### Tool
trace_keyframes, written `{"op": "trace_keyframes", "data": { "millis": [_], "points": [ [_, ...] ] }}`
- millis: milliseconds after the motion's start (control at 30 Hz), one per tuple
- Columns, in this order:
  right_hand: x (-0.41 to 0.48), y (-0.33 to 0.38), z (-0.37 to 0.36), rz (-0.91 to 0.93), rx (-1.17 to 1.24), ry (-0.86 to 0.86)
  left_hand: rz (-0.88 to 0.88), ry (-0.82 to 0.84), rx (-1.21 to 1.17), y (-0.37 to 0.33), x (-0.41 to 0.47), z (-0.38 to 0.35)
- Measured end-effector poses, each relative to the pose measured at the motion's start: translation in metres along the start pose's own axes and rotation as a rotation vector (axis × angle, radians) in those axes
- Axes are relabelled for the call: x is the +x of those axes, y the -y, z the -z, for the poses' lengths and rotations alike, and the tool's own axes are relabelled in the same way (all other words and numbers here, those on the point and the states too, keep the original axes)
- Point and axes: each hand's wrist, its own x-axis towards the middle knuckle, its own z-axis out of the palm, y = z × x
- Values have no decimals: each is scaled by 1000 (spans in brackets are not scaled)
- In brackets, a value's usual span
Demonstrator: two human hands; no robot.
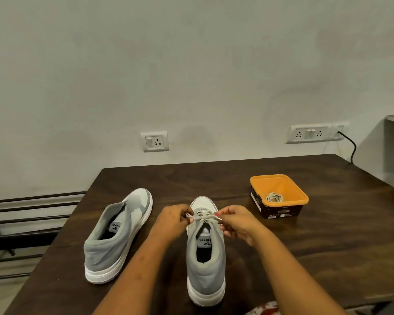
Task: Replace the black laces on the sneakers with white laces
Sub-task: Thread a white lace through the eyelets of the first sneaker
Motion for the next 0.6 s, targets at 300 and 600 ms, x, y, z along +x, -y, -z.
{"op": "trace_keyframes", "data": {
  "millis": [300,600],
  "points": [
    [1,5,11,119,-304,109,-85,18,205,-1,3,5],
    [6,-1,15,305,-643,24,-222,-143,569,-9,-5,8]
  ]
}}
